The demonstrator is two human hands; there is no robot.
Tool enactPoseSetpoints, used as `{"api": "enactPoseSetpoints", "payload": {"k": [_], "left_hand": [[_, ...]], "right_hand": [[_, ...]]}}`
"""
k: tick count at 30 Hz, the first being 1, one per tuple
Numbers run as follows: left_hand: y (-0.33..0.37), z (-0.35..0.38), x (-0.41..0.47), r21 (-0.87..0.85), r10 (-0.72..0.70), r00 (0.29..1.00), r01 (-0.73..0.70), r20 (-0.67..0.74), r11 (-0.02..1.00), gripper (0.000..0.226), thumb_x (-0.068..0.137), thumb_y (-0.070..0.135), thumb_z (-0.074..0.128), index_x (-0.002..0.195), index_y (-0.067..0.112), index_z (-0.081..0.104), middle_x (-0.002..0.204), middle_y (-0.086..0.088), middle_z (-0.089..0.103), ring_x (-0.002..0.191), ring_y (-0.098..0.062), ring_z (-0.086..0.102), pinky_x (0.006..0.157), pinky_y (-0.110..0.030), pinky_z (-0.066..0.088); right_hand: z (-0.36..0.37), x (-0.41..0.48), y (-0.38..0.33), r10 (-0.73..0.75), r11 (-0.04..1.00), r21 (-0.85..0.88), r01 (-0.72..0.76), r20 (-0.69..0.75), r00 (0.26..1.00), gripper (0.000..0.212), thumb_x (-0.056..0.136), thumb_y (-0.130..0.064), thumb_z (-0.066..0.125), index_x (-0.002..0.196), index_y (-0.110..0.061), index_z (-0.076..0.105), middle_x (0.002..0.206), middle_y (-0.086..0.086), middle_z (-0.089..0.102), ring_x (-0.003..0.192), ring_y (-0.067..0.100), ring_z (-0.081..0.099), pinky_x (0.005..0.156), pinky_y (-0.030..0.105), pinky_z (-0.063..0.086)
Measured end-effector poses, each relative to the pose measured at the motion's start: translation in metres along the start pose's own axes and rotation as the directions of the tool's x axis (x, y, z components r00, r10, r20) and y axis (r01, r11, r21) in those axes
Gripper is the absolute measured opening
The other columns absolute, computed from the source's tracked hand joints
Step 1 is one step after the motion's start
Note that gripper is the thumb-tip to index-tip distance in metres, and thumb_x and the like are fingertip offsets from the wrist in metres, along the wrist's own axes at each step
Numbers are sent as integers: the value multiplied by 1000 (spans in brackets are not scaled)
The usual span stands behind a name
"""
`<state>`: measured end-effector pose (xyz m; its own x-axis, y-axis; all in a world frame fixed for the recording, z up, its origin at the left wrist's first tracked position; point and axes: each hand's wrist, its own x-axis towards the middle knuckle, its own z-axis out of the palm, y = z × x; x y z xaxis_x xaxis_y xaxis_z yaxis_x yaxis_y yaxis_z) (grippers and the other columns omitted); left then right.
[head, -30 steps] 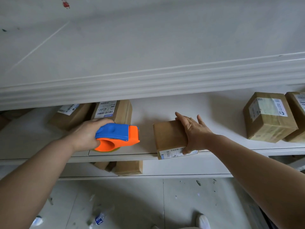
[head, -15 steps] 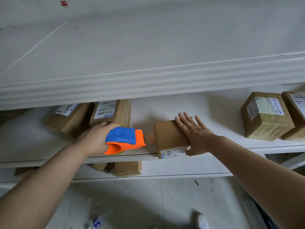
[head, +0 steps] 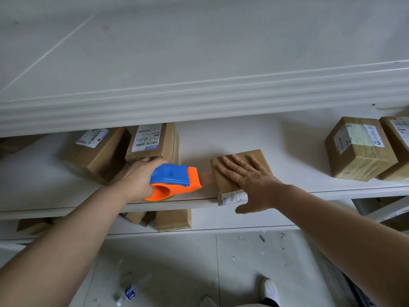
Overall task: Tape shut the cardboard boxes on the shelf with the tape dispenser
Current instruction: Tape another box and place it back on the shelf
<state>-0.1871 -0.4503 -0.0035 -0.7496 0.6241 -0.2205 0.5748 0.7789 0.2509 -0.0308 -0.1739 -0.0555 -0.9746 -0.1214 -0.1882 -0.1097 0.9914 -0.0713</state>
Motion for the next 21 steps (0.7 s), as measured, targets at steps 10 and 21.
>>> {"api": "enactPoseSetpoints", "payload": {"k": [10,21], "left_hand": [[0,6,-11,-91,4,1000,-7,-25,996,72,68,-4,59,124,39,48,114,4,53,99,-17,51,67,-18,38],[56,-64,-11,8,164,966,-166,-199,986,74,56,11,52,120,46,42,104,7,59,94,-20,57,79,-41,51]], "right_hand": [[-16,56,-34,88,993,-86,-82,72,994,134,60,-57,77,152,-18,-12,156,7,10,146,28,8,111,66,4],[-43,-2,19,181,631,776,18,-170,969,137,56,-17,92,154,-21,-3,151,-6,12,137,9,25,104,27,36]]}}
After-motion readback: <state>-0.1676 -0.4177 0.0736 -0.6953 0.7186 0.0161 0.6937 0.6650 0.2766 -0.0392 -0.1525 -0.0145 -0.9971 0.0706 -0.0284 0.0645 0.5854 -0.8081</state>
